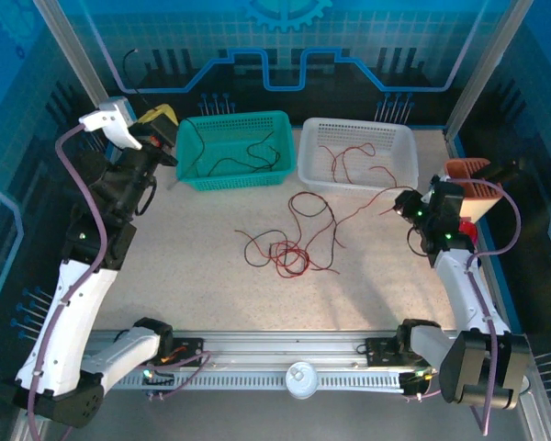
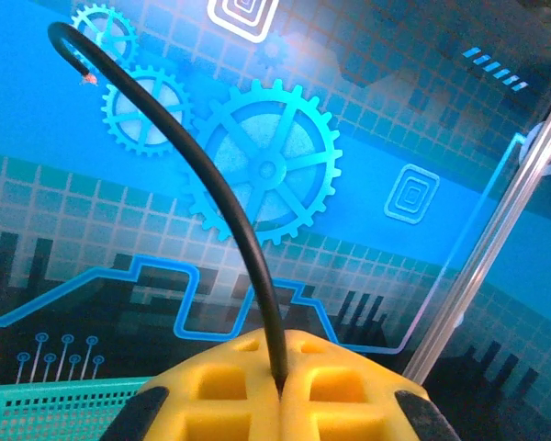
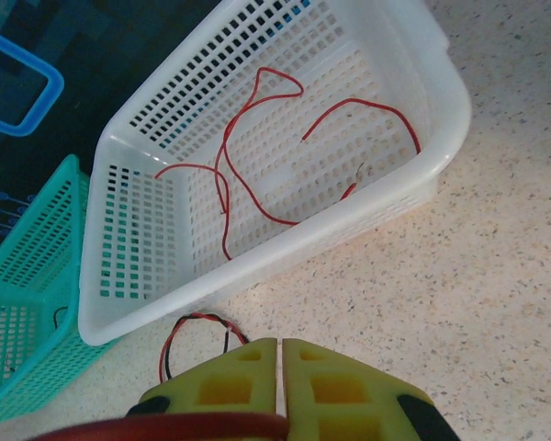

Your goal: Untangle the cables

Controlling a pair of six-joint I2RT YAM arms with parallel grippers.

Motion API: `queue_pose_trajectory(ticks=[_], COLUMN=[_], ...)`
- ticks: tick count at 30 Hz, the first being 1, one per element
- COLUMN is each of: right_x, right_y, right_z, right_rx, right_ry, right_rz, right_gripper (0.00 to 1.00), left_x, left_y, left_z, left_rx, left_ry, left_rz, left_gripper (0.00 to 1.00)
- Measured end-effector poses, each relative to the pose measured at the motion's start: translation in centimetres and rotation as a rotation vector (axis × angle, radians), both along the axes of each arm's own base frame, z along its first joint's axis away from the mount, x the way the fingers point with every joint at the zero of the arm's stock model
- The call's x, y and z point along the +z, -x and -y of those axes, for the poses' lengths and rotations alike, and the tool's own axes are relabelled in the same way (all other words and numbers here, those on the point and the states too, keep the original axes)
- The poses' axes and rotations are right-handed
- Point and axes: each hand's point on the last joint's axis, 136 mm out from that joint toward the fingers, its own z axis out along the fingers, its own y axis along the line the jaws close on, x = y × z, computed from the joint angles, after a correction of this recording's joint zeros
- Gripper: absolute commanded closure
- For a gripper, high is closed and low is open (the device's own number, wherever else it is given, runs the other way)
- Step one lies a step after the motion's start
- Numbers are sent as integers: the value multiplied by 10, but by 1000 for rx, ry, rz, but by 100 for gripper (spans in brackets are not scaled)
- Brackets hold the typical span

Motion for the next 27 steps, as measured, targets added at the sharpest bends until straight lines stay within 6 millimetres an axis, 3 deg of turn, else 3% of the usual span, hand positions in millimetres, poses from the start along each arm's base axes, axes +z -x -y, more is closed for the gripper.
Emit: queue_pose_trajectory(ticks=[6, 9, 13, 20, 23, 27], right_x=[4, 18, 57, 144, 168, 178], right_y=[-1, -3, -5, 5, 10, 11], right_z=[-10, -25, -54, -99, -105, -106], right_rx=[46, 100, 195, 330, 347, 349], right_ry=[-22, -33, -36, -34, -42, -51], right_rz=[11, 41, 131, 328, 380, 402], right_gripper=[100, 100, 100, 100, 100, 100], left_x=[0, 0, -5, -22, -27, -34], left_y=[-1, -3, -11, -32, -43, -55], left_z=[-1, -1, 2, 9, 11, 13], left_rx=[4, 4, 1, -11, -11, -11], left_ry=[0, 0, -3, -16, -21, -25], left_rz=[0, -1, -14, -62, -81, -100], left_gripper=[100, 100, 100, 100, 100, 100])
